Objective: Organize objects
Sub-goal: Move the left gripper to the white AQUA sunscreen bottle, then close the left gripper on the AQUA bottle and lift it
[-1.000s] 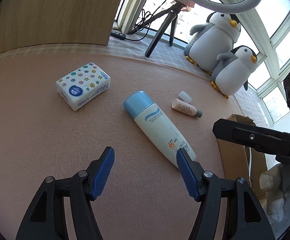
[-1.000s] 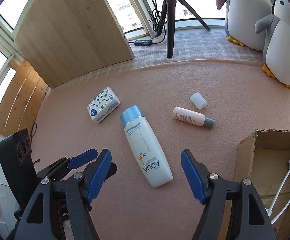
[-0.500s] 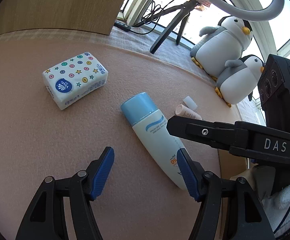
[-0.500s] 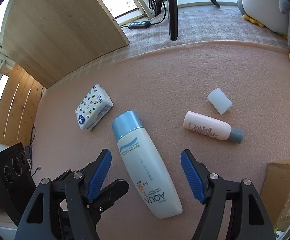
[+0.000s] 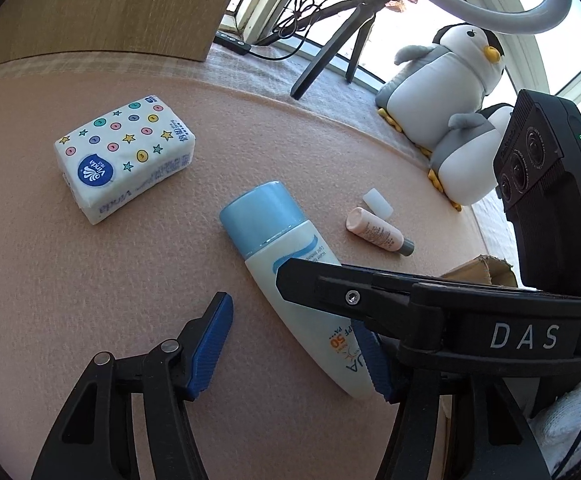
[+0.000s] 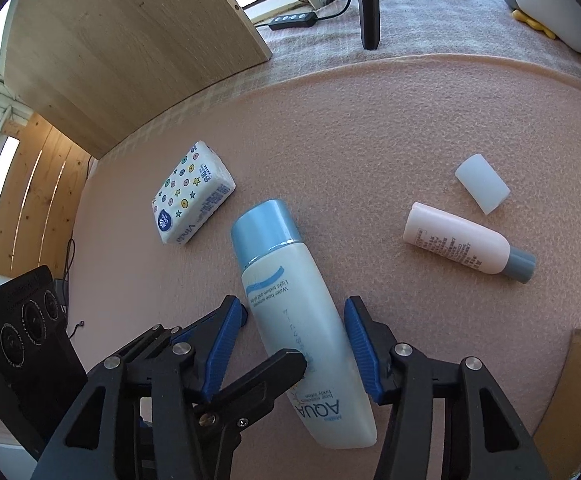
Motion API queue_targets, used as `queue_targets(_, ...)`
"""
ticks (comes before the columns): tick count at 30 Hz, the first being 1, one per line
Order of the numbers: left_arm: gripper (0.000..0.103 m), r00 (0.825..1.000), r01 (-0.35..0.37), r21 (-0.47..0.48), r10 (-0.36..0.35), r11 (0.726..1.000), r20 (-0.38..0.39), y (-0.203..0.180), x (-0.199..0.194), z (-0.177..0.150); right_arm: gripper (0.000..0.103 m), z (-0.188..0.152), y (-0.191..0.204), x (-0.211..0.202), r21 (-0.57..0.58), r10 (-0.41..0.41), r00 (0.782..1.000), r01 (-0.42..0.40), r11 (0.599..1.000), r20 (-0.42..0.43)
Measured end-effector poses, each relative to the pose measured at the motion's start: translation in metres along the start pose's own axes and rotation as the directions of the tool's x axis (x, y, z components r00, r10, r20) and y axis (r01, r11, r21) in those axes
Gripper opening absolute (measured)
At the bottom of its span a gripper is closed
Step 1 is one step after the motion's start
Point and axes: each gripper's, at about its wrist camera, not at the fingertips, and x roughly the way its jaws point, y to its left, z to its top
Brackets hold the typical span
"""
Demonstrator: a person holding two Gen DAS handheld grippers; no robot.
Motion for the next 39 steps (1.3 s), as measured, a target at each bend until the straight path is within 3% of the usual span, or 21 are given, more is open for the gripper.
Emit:
queue_targets(4, 0.05, 0.999, 0.04, 0.005, -0.04, 0.999, -0.013, 0.0, 0.0, -0.003, 0.042, -0.007, 0.002, 0.003, 0.006, 0.009, 1.0, -0.009, 1.0, -0.006)
queue_targets(11, 0.05, 0.999, 0.036, 0.033, -0.035, 0.999, -0.027, -0.008, -0.007, -0.023, 0.04, -0.031, 0.004, -0.002, 0.016, 0.009, 1.0, -0.009, 1.0, 0.004)
queue_targets(21, 0.05, 0.998, 0.052, 0.073, -0.048, 0.996, -0.046, -0.026, -0.036, -0.073, 0.04, -0.092, 0.001, -0.028, 0.056, 0.042, 0.998, -0.044, 0.997, 0.045)
queue_targets(27, 0.049, 0.999, 0.049, 0.155, -0.046, 0.987, -0.02, -0.059, -0.06, -0.089, 0.039, -0.118, -0.005, -0.064, 0.104, 0.072, 0.99, -0.085, 0.991, 0.121)
queue_targets(39, 0.049, 0.993, 0.114, 0.289, -0.114, 0.951, -0.016, -0.141, -0.078, -0.093, 0.039, -0.148, -0.032, -0.143, 0.151, 0.019, 0.959, -0.064, 0.986, 0.283)
